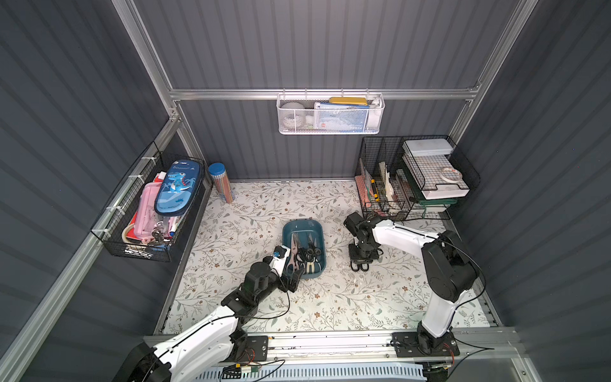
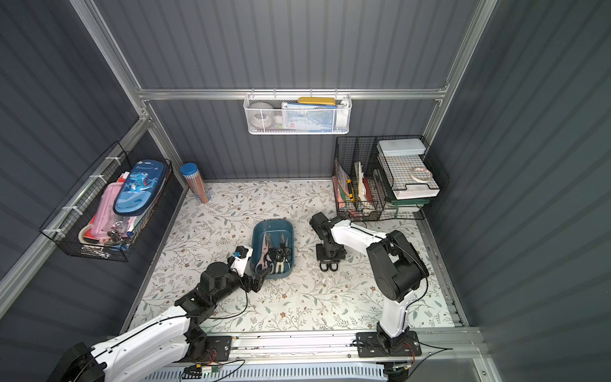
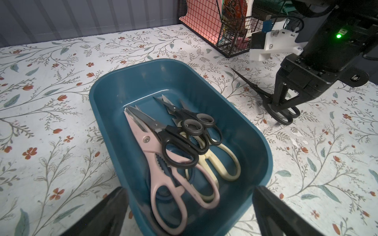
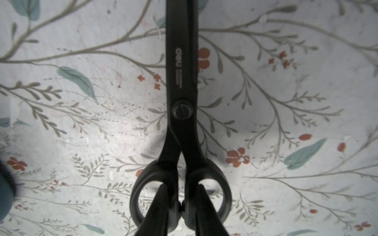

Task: Put the scissors into the storage box
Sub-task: Pick up the scissors from the center of the board, then place the scissors in the storage box.

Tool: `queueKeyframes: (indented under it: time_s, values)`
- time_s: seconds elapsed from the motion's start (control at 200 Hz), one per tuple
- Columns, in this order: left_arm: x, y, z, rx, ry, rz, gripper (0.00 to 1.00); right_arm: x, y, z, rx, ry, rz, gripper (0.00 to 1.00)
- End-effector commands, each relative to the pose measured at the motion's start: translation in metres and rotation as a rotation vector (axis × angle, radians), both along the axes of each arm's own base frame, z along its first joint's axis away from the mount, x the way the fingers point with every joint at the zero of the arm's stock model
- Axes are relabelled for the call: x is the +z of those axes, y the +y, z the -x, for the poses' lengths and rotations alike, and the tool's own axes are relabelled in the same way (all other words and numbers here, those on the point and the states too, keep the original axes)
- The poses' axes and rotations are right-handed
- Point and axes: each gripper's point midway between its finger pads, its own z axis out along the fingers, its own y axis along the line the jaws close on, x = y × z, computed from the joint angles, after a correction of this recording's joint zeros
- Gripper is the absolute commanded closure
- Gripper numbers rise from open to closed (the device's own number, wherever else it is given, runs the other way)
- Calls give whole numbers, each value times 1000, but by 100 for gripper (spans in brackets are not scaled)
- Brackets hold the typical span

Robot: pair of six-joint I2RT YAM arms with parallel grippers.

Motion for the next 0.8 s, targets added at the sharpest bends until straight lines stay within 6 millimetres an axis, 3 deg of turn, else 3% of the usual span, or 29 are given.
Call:
queueKeyframes:
  time_s: [0.0,0.255,0.535,0.6,0.796]
  values:
    - [6,-1,-3,16,4,4,1,12,4,-1,7,-12,8,93]
    - [24,17,0,101,-57,82,1,46,44,0,105,-57,-57,93]
    - [32,42,0,225,-105,125,1,95,126,-16,237,-159,-179,92]
    - [32,47,-2,256,-105,127,1,98,146,-20,258,-164,-209,92]
    - [28,44,-4,252,-81,112,1,81,193,-22,276,-95,-259,93]
